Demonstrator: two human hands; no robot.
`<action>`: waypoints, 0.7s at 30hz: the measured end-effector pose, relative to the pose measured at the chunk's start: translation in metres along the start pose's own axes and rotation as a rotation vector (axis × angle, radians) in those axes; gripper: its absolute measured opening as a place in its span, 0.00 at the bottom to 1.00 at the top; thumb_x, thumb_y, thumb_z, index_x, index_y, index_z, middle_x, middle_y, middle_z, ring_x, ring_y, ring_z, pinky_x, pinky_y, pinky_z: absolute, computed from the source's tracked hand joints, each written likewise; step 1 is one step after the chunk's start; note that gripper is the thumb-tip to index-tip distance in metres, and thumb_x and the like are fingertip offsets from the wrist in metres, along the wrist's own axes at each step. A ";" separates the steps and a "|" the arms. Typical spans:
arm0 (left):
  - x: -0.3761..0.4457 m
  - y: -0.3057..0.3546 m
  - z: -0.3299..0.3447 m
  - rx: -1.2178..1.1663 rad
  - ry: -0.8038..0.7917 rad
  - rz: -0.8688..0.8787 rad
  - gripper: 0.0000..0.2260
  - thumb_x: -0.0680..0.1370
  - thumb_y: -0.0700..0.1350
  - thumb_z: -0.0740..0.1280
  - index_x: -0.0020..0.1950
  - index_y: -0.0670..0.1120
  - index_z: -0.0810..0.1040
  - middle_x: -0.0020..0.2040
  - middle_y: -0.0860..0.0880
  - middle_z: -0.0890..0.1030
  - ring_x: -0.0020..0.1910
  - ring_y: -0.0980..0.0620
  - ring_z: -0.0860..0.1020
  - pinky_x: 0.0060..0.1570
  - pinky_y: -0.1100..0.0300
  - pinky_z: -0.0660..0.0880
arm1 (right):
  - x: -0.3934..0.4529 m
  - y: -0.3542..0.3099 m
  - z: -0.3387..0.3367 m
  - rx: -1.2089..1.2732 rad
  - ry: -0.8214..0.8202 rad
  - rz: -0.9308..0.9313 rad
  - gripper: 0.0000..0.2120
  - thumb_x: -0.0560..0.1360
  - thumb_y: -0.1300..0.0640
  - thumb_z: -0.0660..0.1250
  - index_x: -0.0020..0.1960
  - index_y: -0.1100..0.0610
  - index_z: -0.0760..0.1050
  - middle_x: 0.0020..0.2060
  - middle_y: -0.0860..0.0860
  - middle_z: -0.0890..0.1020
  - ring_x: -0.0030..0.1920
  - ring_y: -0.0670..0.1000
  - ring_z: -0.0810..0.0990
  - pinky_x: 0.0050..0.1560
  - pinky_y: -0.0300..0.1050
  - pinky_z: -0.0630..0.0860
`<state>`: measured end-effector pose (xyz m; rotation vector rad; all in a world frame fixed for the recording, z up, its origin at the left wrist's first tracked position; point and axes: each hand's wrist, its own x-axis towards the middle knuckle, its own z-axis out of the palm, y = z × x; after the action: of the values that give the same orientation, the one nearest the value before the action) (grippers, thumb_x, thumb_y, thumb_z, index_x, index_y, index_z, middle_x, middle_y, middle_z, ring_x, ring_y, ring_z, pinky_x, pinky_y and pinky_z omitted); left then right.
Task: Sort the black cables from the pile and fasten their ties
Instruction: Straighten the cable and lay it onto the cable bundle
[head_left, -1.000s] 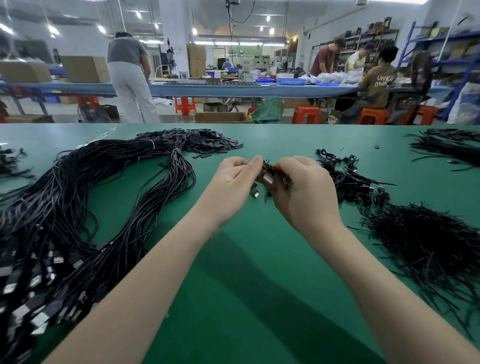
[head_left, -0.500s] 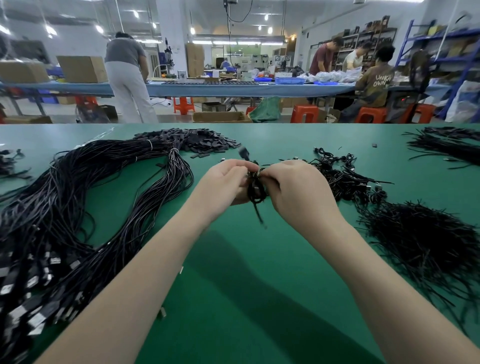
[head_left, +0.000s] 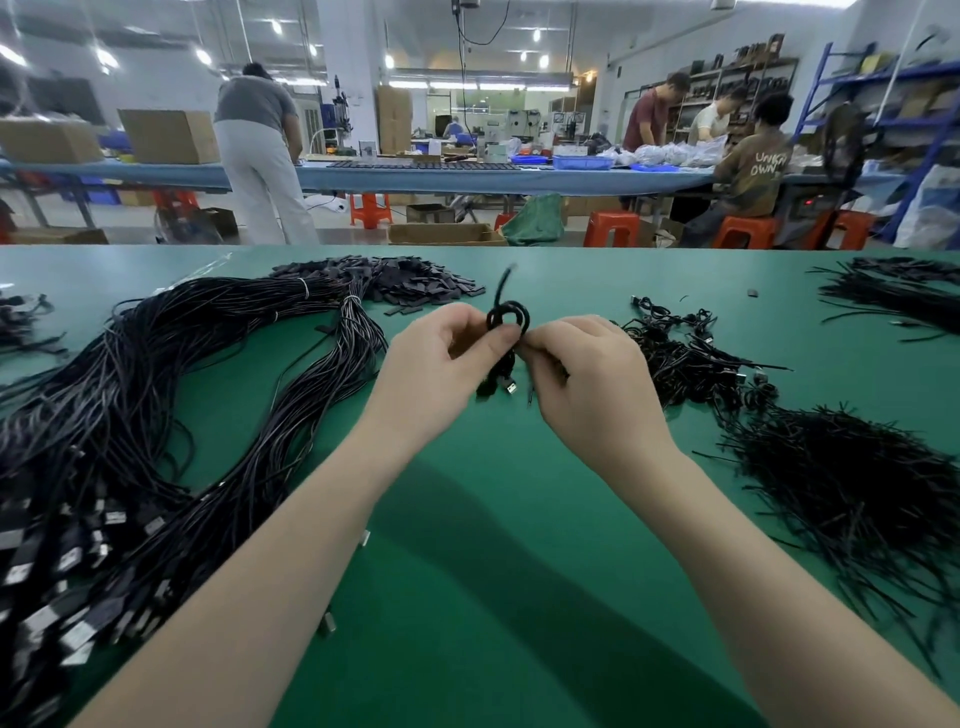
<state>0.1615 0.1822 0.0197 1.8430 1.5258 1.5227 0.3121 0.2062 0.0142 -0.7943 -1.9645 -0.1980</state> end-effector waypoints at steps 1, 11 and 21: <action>0.000 0.000 0.000 0.025 0.006 -0.008 0.10 0.77 0.55 0.68 0.39 0.51 0.76 0.33 0.55 0.78 0.36 0.53 0.78 0.43 0.53 0.76 | 0.000 -0.001 0.000 0.020 -0.020 0.007 0.06 0.74 0.63 0.68 0.42 0.63 0.82 0.33 0.56 0.82 0.36 0.59 0.79 0.40 0.49 0.74; 0.000 0.010 -0.003 -0.680 -0.129 -0.616 0.05 0.80 0.41 0.62 0.49 0.50 0.70 0.27 0.48 0.77 0.22 0.54 0.72 0.23 0.64 0.70 | -0.010 -0.002 0.005 -0.250 0.081 -0.233 0.06 0.75 0.65 0.66 0.43 0.62 0.82 0.35 0.55 0.82 0.37 0.58 0.80 0.40 0.49 0.76; -0.002 0.007 -0.007 -0.453 -0.265 -0.237 0.17 0.75 0.30 0.66 0.54 0.50 0.81 0.40 0.50 0.85 0.39 0.57 0.82 0.38 0.67 0.76 | -0.003 0.006 -0.003 0.119 -0.078 0.139 0.14 0.69 0.70 0.68 0.52 0.60 0.83 0.41 0.55 0.84 0.44 0.58 0.79 0.44 0.44 0.72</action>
<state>0.1599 0.1755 0.0267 1.4759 1.1189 1.3169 0.3189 0.2076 0.0119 -0.8671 -1.9653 0.0330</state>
